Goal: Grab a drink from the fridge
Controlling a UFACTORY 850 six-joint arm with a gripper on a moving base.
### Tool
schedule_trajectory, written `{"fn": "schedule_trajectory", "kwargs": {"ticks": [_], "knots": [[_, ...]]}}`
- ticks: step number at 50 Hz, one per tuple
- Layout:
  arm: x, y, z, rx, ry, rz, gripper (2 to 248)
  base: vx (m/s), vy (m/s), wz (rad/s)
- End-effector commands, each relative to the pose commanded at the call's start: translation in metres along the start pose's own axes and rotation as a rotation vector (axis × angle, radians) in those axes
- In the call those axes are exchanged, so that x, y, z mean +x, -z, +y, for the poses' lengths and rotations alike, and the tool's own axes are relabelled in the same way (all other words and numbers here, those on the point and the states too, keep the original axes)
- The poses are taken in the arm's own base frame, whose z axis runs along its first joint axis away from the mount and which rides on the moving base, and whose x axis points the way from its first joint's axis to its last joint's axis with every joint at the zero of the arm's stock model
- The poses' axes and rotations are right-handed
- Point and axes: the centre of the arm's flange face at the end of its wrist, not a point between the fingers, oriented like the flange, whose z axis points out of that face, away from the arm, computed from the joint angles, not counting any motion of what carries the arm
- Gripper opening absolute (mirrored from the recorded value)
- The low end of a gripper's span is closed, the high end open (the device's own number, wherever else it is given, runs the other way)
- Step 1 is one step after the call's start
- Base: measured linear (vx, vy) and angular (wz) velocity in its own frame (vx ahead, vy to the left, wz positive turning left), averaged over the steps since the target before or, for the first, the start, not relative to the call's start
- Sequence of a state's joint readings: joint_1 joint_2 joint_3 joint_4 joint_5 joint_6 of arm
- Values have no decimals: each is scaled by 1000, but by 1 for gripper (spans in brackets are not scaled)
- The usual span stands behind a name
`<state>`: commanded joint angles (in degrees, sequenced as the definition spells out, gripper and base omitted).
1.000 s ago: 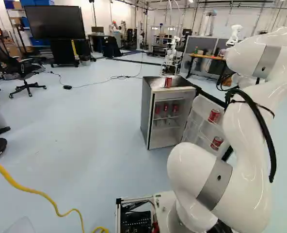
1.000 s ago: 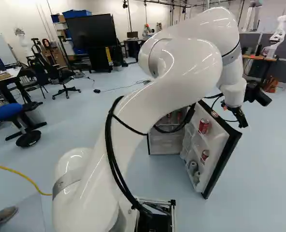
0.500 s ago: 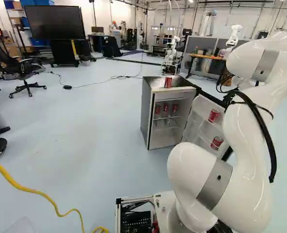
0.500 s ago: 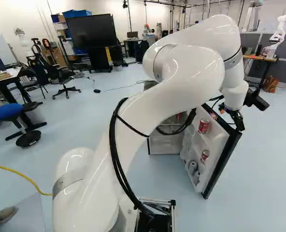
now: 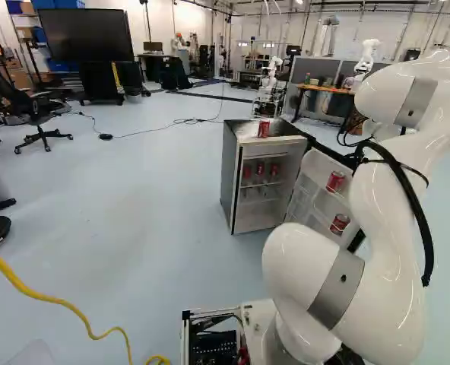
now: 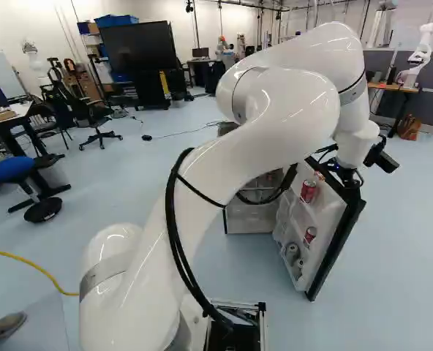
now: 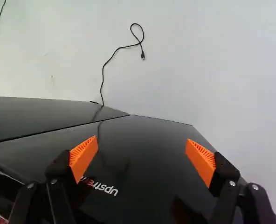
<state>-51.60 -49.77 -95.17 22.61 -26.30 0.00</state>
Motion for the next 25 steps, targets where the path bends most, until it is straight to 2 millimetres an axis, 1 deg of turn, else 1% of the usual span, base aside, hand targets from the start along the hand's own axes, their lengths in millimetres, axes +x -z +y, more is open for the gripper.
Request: {"fn": "schedule_trajectory", "kwargs": {"ticks": [25], "knots": [[-4, 1, 0, -2, 1, -8, 247, 0, 0, 0]]}}
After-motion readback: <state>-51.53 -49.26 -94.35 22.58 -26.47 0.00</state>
